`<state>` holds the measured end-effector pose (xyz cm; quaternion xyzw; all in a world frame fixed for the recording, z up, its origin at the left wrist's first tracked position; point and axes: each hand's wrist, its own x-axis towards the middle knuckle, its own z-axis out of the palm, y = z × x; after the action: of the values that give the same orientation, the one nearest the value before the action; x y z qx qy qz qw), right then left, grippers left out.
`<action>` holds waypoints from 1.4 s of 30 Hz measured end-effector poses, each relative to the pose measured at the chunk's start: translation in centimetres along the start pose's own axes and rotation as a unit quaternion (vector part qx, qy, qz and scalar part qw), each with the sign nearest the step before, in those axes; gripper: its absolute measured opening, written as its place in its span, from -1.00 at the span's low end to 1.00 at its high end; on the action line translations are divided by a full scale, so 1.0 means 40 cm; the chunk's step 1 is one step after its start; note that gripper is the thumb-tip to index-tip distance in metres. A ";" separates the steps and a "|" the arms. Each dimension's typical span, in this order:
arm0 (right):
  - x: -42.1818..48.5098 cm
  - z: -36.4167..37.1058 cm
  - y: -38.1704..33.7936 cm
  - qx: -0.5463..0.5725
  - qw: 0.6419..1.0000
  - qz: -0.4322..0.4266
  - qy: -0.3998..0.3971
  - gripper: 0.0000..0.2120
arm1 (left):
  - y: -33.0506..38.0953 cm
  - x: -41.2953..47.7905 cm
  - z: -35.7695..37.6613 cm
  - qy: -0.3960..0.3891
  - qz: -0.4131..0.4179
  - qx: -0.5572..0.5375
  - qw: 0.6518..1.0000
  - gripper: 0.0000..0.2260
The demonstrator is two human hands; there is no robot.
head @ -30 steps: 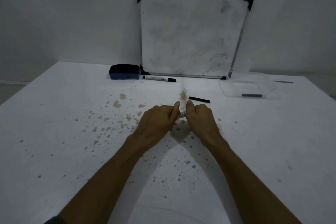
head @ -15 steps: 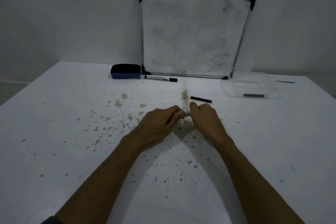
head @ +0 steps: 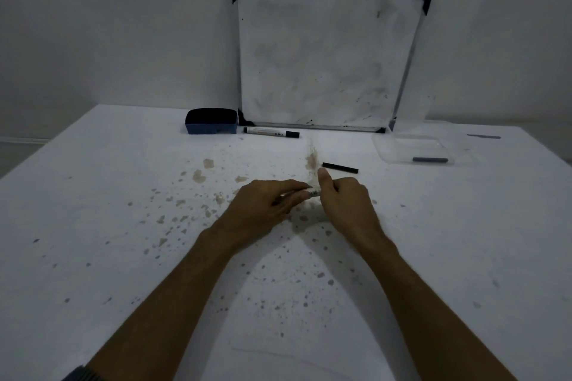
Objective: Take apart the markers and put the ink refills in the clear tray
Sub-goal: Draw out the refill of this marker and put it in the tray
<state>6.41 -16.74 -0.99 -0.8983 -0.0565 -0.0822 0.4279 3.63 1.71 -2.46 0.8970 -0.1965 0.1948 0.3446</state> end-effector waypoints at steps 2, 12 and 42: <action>0.005 0.003 0.000 0.016 0.997 0.076 -0.012 -0.43 | -0.004 0.000 0.004 0.032 0.066 0.069 0.995 -0.59; -0.004 -0.093 0.008 0.078 0.962 -0.231 0.125 -0.50 | -0.059 -0.010 -0.107 -0.032 -0.181 -0.197 0.963 -0.70; 0.016 -0.031 0.024 0.174 0.985 0.005 0.013 -0.73 | 0.005 0.007 -0.022 0.108 -0.200 -0.132 0.965 -0.29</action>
<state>7.08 -18.29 -0.82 -0.8092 -0.0598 -0.0808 0.5789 3.59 2.14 -1.62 0.8382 0.0011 0.1899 0.5113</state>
